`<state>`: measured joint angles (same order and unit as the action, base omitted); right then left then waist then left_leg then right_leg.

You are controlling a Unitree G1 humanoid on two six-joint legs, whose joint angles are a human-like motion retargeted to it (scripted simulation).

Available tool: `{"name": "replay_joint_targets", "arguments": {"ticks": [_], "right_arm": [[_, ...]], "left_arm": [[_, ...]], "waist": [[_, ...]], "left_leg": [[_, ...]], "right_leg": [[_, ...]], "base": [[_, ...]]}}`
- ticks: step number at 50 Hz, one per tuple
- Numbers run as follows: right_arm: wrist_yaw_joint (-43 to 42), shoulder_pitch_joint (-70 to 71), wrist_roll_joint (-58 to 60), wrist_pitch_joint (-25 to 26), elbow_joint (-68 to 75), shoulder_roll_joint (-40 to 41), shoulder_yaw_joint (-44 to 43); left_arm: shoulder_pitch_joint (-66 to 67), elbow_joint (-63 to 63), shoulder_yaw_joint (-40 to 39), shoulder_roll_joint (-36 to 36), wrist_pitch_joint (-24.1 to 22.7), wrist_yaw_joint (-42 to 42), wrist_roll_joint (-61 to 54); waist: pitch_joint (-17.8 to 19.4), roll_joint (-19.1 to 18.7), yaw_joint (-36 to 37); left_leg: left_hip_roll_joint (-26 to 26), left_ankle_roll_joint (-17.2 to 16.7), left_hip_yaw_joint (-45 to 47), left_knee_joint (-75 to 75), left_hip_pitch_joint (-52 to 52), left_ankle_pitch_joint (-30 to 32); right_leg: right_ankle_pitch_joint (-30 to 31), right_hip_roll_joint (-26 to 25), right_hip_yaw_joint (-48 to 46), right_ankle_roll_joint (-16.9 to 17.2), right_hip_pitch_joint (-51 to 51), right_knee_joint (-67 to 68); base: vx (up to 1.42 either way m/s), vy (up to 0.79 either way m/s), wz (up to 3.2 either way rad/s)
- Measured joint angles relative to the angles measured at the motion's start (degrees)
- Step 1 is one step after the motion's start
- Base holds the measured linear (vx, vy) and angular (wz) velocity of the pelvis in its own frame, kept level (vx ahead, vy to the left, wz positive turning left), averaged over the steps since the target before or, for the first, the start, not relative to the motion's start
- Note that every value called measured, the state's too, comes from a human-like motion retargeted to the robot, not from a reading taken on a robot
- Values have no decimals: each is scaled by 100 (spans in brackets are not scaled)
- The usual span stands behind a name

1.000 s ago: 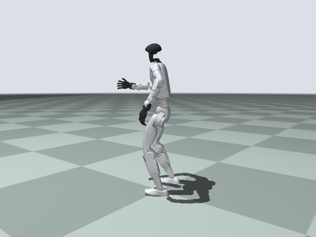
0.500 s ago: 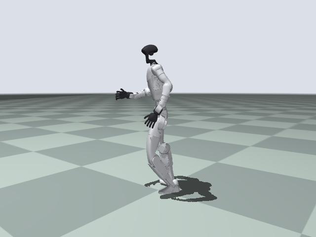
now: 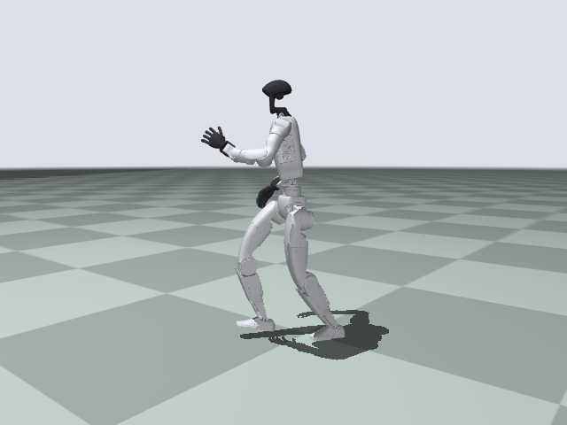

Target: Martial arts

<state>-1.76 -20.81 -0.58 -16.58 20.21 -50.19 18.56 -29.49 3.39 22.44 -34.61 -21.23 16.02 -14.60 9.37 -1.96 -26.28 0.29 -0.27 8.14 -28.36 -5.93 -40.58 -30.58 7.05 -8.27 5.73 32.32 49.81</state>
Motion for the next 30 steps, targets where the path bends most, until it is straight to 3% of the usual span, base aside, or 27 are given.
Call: {"name": "replay_joint_targets", "arguments": {"ticks": [4,9,12,15,19,23,27,30], "right_arm": [[-21,-88,-381,49,-222,-48,-89],[-186,426,-861,90,-724,54,104],[-386,1266,-1148,87,-1040,248,471],[-524,2141,-1484,31,-1484,587,850],[-506,2870,-1910,-41,-2225,1036,1182],[-389,3228,-2103,-141,-2685,1327,1417],[-254,3158,-2099,-130,-2749,1464,1438],[-226,2825,-2048,-41,-2407,1553,1283]], "left_arm": [[314,442,75,281,-32,-173,-539],[1473,740,-47,801,0,-526,-1094],[2322,747,-257,967,106,-704,-1282],[3207,628,-465,965,305,-878,-1387],[4299,547,-716,823,493,-1120,-1537],[5030,476,-879,854,512,-1164,-1628],[5254,346,-938,964,548,-1148,-1577],[5070,165,-1028,1039,599,-1125,-1303]], "waist": [[22,-266,263],[303,-950,876],[365,-1120,1304],[338,-1074,1788],[212,-873,2322],[162,-494,2443],[224,-291,2303],[296,-58,2097]], "left_leg": [[395,-170,-102,-1244,74,-230],[1393,-784,-548,-4086,819,615],[1843,-670,-626,-5261,1517,661],[2048,-341,-579,-5384,2092,217],[1781,-141,-453,-3982,2342,-3],[1006,-216,-340,-2174,1896,485],[680,-80,-267,-2025,1575,127],[305,97,-323,-2043,1316,-481]], "right_leg": [[182,-477,-152,-188,-285,-113],[158,-1545,-380,-665,-890,-344],[103,-1957,-293,-769,-1184,-593],[130,-2071,-62,-737,-1561,-878],[524,-1878,125,-607,-2105,-1250],[895,-1388,243,-353,-2231,-819],[649,-1053,217,-314,-1874,522],[-11,-698,280,-382,-1472,1525]], "base": [[47,-10,-29],[44,-11,-58],[45,-8,-54],[46,-6,-53],[44,-4,-49],[36,0,-22],[29,5,4],[34,8,47]]}}
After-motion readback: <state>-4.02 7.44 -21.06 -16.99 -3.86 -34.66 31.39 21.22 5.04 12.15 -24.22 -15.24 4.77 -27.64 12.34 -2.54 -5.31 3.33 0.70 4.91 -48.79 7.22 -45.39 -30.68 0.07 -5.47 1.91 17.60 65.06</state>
